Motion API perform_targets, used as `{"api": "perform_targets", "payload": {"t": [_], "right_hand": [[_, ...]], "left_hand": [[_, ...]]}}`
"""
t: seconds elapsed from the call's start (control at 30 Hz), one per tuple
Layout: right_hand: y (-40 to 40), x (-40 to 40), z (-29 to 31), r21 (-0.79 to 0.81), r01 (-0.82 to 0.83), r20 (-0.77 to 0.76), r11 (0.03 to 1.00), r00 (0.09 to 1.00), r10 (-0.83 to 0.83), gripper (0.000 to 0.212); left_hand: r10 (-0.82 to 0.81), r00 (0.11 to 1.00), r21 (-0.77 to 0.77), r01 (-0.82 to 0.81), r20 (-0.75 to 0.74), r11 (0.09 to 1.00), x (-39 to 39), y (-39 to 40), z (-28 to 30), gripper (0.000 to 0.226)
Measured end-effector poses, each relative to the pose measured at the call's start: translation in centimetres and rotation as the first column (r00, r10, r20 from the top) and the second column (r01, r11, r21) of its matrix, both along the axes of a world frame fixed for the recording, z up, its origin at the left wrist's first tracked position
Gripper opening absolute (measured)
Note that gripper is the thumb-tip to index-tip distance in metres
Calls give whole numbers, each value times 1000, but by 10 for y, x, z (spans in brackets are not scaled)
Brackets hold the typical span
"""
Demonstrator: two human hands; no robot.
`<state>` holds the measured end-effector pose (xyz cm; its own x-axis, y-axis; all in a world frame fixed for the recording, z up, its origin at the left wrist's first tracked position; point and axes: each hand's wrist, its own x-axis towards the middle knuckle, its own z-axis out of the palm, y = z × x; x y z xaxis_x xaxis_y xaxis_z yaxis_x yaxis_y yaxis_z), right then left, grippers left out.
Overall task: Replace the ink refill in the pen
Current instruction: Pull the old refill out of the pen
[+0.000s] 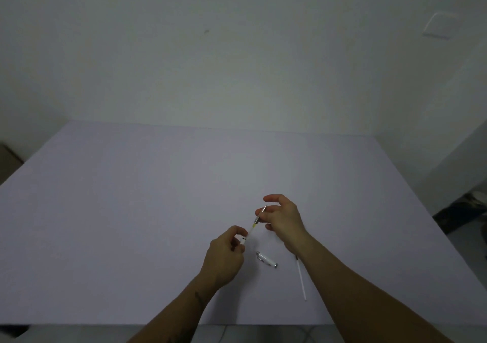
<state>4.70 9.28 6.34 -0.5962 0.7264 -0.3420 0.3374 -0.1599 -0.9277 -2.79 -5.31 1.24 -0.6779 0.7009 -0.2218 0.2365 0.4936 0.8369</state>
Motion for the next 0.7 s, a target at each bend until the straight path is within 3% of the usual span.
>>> {"api": "perform_targets", "payload": {"t": [0.3,0.7], "right_hand": [[7,1,-5,24,9,-12,1000,1000,-8,38],[27,4,-7,-39,106,-58,994,993,-108,34]], "left_hand": [[20,1000,25,-20,-4,999,6,7,0,28],[154,984,29,-158,94,987,6,-5,-7,17]]}}
